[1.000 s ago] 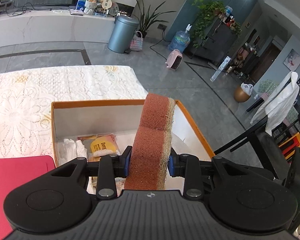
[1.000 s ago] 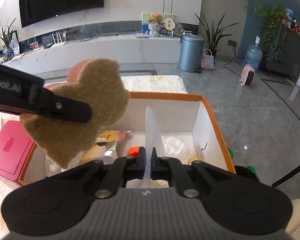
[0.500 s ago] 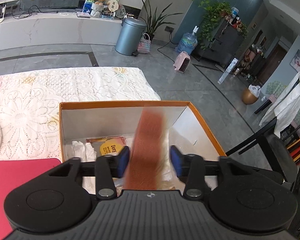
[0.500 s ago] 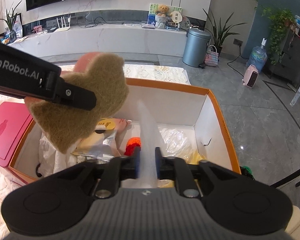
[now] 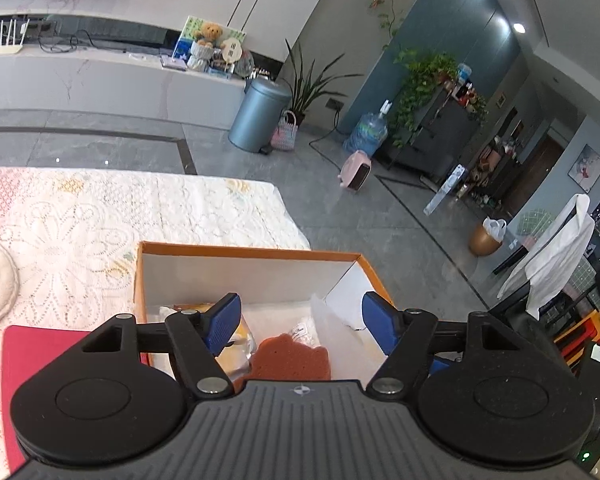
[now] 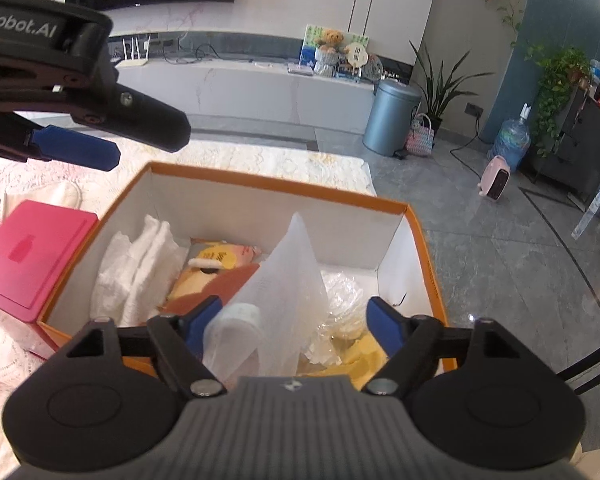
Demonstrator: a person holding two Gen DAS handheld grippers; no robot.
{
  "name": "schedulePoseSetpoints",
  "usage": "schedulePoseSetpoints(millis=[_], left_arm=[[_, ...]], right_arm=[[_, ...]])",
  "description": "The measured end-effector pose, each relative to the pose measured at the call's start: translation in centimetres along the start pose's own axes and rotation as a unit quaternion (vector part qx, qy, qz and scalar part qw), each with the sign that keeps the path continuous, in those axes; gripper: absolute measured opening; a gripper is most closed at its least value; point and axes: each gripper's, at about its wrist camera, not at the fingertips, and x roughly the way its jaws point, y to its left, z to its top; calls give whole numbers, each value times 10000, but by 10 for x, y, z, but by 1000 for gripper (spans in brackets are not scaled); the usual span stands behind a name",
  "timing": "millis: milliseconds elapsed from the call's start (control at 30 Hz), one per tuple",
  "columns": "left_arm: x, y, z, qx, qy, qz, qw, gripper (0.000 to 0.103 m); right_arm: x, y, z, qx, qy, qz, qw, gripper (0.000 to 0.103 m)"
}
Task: Organize soft objects
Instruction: 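Lower the sponge and mesh bag into the orange box and open both grippers, then move both open grippers back toward the plush toy and slipper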
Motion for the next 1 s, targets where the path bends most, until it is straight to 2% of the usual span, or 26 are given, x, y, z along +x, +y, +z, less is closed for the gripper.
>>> schedulePoseSetpoints(millis=[200,400,567,767,1000], left_arm=[[-26,-7,-7,328,-213,38,9992,82],[-58,-8,-27,844,-512,188,9949,81],[-93,15,-42,618,-730,276,9950,81],[-126,45,-60,506,-918,704,9920,81],[-153,81,-83,497,-936,1363,9850,79]], right_arm=[[-25,13,1,-104,-276,-31,9996,86],[-55,30,-5,204,-591,281,9976,89],[-69,54,-12,314,-710,523,9956,89],[-74,90,-16,479,-710,907,9922,89],[-77,140,-17,482,-761,1401,9860,89]])
